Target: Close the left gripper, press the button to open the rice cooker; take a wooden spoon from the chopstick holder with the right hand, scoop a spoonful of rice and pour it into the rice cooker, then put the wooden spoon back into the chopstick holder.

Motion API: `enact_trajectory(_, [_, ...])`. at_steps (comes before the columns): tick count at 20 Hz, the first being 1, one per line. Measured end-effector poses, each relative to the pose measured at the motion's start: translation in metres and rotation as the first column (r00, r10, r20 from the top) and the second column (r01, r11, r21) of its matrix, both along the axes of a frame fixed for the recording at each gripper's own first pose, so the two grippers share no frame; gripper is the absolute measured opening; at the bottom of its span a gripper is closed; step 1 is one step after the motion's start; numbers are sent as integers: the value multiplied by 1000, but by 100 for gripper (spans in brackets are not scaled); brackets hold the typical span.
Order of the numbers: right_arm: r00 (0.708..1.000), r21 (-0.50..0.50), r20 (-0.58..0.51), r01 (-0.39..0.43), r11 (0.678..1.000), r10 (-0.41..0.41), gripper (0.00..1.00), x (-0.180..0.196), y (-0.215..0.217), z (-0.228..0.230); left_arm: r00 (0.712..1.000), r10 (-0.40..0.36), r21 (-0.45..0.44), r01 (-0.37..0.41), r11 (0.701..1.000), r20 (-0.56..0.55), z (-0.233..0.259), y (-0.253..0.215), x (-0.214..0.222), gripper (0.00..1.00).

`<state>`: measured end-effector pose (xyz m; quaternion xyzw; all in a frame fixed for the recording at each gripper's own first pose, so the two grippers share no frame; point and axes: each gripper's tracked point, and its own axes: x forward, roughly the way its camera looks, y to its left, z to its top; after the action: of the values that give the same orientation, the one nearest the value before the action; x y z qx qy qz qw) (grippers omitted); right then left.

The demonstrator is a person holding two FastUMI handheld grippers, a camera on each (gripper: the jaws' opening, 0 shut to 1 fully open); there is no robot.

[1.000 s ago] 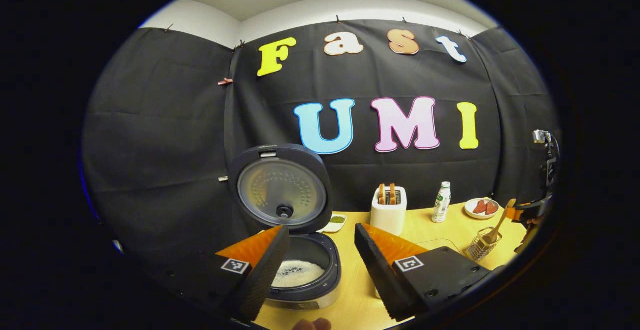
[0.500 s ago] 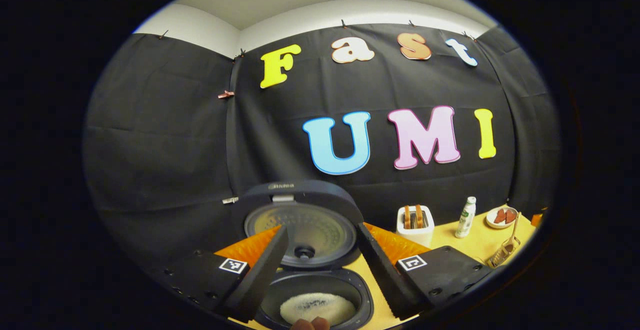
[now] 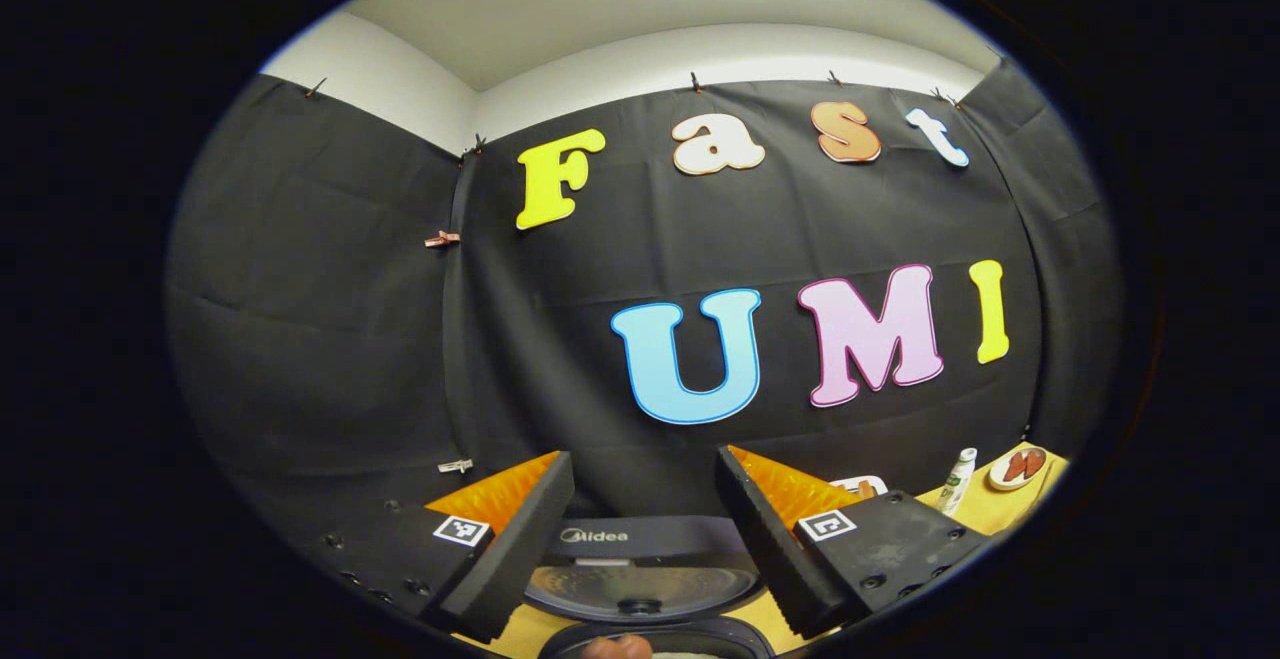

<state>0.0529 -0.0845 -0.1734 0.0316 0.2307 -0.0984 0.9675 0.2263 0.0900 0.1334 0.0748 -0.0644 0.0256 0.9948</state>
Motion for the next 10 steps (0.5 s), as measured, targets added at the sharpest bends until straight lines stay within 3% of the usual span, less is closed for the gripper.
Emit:
enact_trajectory(5, [999, 37, 11, 46, 998, -46, 67, 2, -8, 6, 998, 24, -28, -26, 999, -59, -19, 15, 18, 96])
enact_trajectory(8, [999, 31, 18, 39, 999, -39, 67, 2, -6, 10, 991, 27, -80, -38, 996, -134, -43, 21, 21, 96])
enact_trajectory(10, [999, 31, 27, 26, 999, -27, 67, 2, -1, 14, 992, 25, -95, -37, 995, -126, -41, 20, 17, 100])
